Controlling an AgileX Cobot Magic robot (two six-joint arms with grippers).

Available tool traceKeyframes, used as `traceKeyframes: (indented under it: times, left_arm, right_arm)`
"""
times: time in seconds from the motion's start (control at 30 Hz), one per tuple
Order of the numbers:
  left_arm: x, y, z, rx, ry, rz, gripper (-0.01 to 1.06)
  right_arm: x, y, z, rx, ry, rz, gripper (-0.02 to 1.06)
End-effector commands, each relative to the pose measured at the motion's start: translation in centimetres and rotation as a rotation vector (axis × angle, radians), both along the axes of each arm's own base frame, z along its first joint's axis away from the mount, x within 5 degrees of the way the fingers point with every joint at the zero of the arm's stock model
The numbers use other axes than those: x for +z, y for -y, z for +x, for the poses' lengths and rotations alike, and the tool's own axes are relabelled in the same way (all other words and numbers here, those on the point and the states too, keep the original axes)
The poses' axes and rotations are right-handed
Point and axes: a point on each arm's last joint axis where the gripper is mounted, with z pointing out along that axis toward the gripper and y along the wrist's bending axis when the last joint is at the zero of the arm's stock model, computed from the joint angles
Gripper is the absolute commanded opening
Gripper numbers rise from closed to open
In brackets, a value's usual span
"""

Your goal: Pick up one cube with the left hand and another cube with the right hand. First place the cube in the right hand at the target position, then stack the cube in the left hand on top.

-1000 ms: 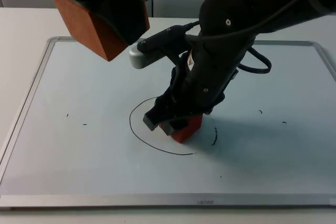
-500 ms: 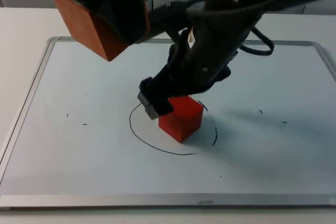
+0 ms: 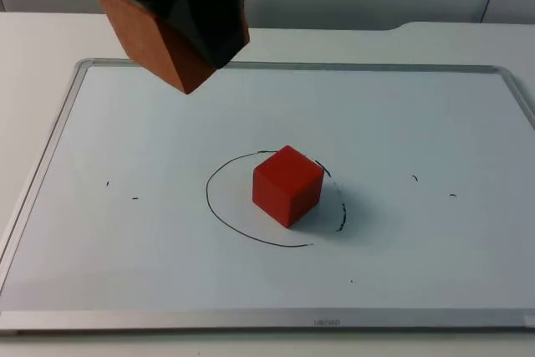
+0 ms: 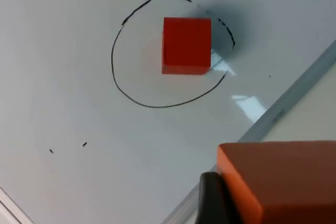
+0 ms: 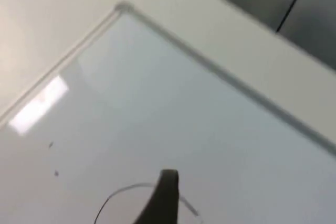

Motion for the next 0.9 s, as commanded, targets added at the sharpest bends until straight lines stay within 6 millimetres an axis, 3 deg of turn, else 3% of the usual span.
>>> traceKeyframes:
  times: [0.0, 0.13, 0.17, 0.3, 0.33, 0.4, 0.5, 0.53, 0.67, 0.87]
  left_arm:
    - [-0.4, 0.9, 0.4, -0.02, 0.016, -0.025, 0.0]
    - [-2.7, 2.4, 1.9, -0.049, 0.001, -0.003, 0.0]
    - [-2.7, 2.4, 1.9, -0.049, 0.001, -0.003, 0.0]
    - [-4.8, 4.7, 4.4, -0.083, -0.024, 0.042, 0.0]
    - [-4.8, 4.7, 4.4, -0.083, -0.024, 0.042, 0.0]
    - [-5.4, 5.7, 5.5, -0.097, -0.027, 0.052, 0.0]
    - [-6.3, 7.2, 7.0, -0.115, -0.03, 0.066, 0.0]
    - [-6.3, 7.2, 7.0, -0.115, -0.03, 0.066, 0.0]
    - [-8.4, 8.6, 8.6, -0.133, -0.054, 0.1, 0.0]
    - [-11.3, 9.3, 9.4, -0.135, -0.078, 0.131, 0.0]
  right_arm:
    - [4.4, 2.1, -2.1, -0.006, 0.113, 0.051, 0.81]
    - [9.9, 5.9, -7.0, -0.007, 0.245, 0.112, 0.81]
    - [9.9, 5.9, -7.0, -0.007, 0.245, 0.112, 0.81]
    - [12.8, 9.8, -11.7, -0.035, 0.278, 0.12, 0.81]
    - [12.8, 9.8, -11.7, -0.035, 0.278, 0.12, 0.81]
    - [13.6, 11.9, -14.3, -0.038, 0.294, 0.114, 0.81]
    - [13.2, 14.3, -17.4, -0.042, 0.342, 0.139, 0.81]
    - [13.2, 14.3, -17.4, -0.042, 0.342, 0.139, 0.81]
    - [10.9, 16.8, -20.5, -0.048, 0.367, 0.146, 0.81]
    - [9.2, 18.6, -22.9, -0.051, 0.395, 0.17, 0.81]
